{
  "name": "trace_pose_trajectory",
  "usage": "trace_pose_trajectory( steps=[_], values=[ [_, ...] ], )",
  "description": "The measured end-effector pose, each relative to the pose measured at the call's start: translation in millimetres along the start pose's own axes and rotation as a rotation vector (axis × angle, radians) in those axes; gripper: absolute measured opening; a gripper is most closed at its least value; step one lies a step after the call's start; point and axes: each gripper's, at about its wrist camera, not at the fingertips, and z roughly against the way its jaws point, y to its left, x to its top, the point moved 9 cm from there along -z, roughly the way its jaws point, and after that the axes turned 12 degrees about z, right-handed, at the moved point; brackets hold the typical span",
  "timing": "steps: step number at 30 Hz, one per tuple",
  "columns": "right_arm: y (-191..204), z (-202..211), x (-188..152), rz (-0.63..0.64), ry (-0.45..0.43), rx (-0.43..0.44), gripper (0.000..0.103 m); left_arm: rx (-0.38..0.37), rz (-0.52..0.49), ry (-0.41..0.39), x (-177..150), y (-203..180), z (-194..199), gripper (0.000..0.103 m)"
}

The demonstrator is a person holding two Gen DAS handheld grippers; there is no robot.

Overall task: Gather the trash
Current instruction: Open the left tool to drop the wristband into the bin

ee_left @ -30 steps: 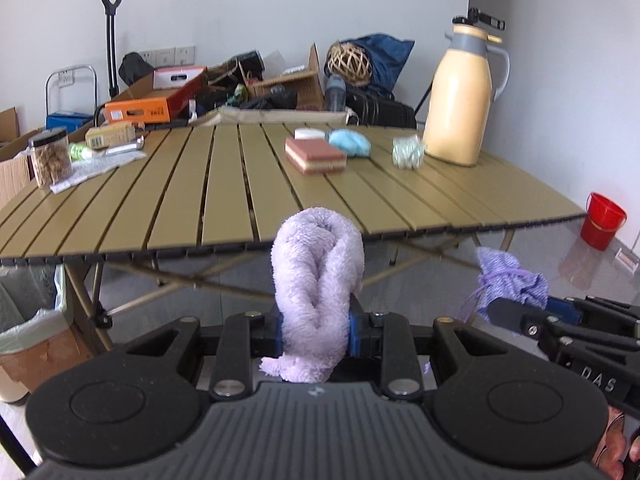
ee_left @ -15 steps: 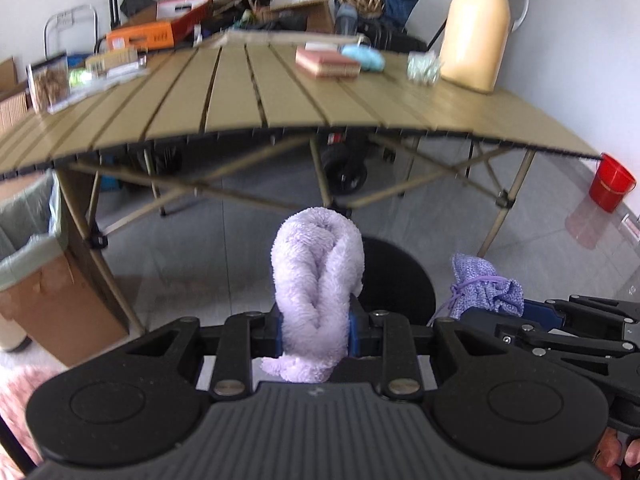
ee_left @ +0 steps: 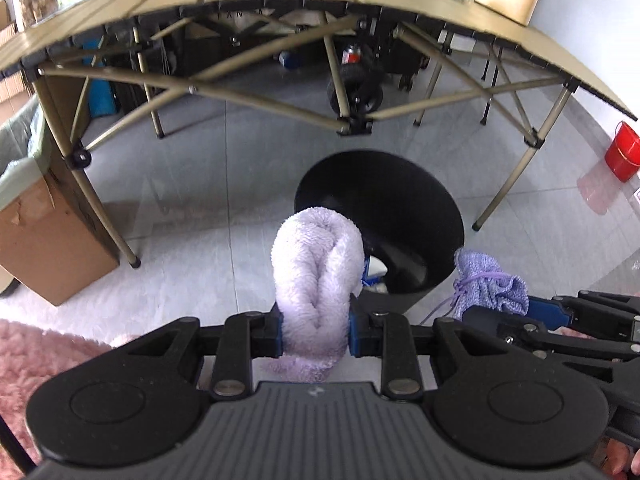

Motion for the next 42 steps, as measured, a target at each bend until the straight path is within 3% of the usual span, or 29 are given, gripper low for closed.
trace_pose_trajectory(
  steps=[18, 42],
  values=[
    [-15.9, -12.3, 4.4, -0.011, 0.013, -0.053, 0.027, -0.02, -0.005, 0.079, -5.0, -2.9, -28.0, 0.028],
    [-93.4, -14.9, 69.7, -0.034, -0.073, -0.168, 0.027, -0.053, -0.078, 0.067, 46.9, -70.4, -68.1, 0.028]
  ],
)
